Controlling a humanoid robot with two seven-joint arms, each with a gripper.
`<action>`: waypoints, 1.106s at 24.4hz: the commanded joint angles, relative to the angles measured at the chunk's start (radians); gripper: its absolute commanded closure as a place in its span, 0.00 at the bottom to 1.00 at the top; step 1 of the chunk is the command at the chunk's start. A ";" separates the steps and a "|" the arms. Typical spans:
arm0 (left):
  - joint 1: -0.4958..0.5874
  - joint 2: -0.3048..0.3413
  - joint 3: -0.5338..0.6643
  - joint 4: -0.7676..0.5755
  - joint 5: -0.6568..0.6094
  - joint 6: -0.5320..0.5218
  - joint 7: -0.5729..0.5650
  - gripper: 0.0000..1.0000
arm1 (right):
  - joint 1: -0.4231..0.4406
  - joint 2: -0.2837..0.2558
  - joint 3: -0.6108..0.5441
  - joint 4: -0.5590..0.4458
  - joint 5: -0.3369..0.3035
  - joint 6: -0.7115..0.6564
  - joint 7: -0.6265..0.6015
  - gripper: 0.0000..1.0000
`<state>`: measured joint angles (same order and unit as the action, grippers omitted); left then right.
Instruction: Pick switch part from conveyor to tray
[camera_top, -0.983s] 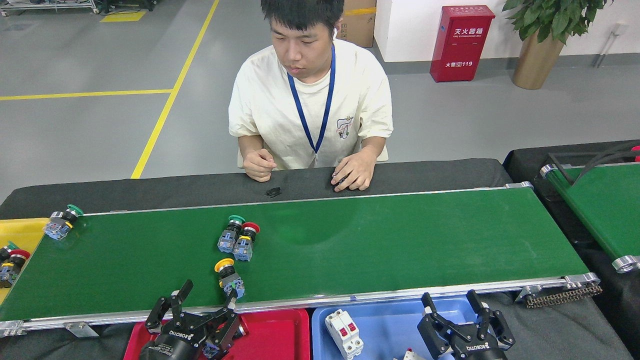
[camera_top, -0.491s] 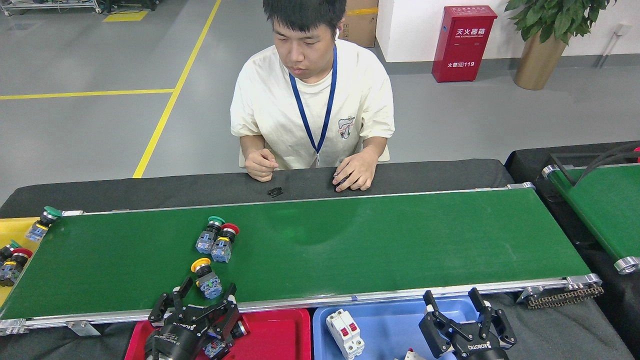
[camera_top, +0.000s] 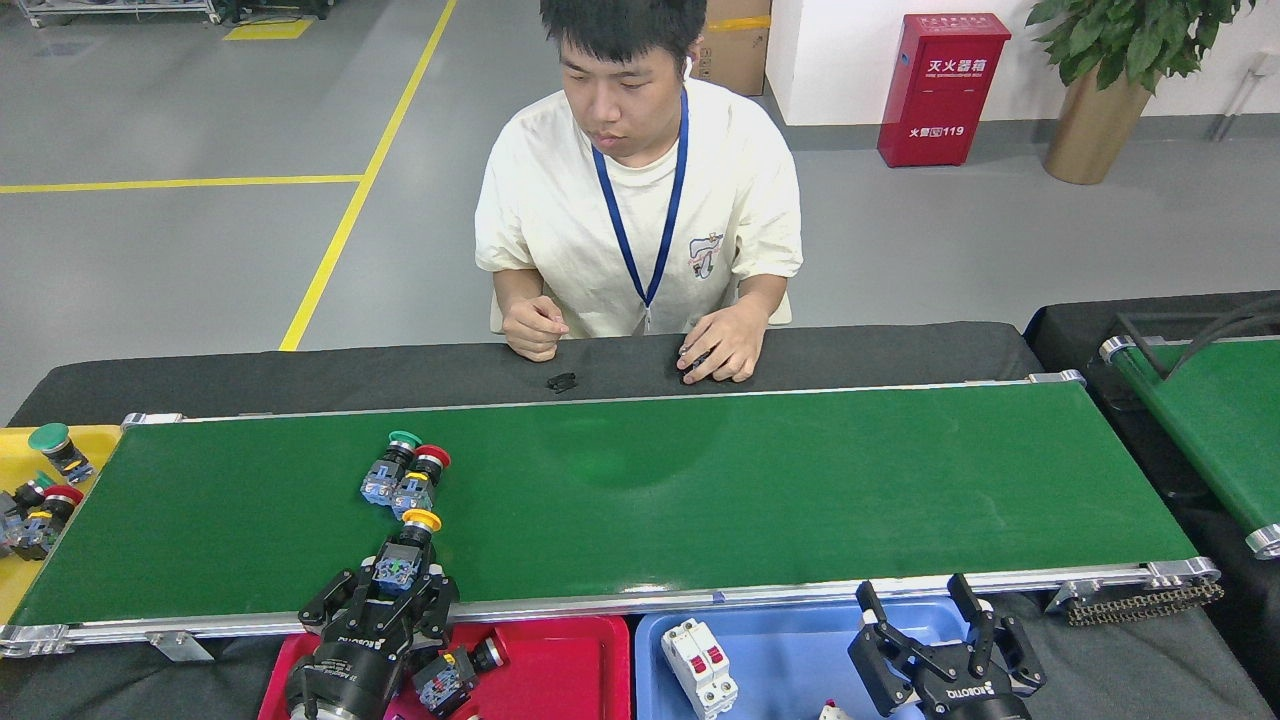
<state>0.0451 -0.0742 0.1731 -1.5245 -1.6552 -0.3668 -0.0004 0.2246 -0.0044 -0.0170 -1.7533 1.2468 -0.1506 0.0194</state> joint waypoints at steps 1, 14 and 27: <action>0.041 0.022 0.009 -0.086 -0.003 -0.164 0.014 0.97 | -0.004 -0.006 -0.017 -0.015 -0.003 0.003 -0.009 0.01; 0.271 -0.024 0.230 -0.252 0.020 -0.419 0.011 0.00 | -0.013 -0.002 -0.014 -0.015 -0.003 0.003 -0.007 0.01; 0.249 -0.004 0.437 -0.233 0.058 -0.193 0.048 0.00 | -0.008 -0.008 -0.041 -0.014 -0.003 0.002 -0.007 0.01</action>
<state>0.3022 -0.0885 0.6133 -1.7551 -1.6030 -0.5882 0.0371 0.2222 -0.0045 -0.0537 -1.7534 1.2468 -0.1488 0.0189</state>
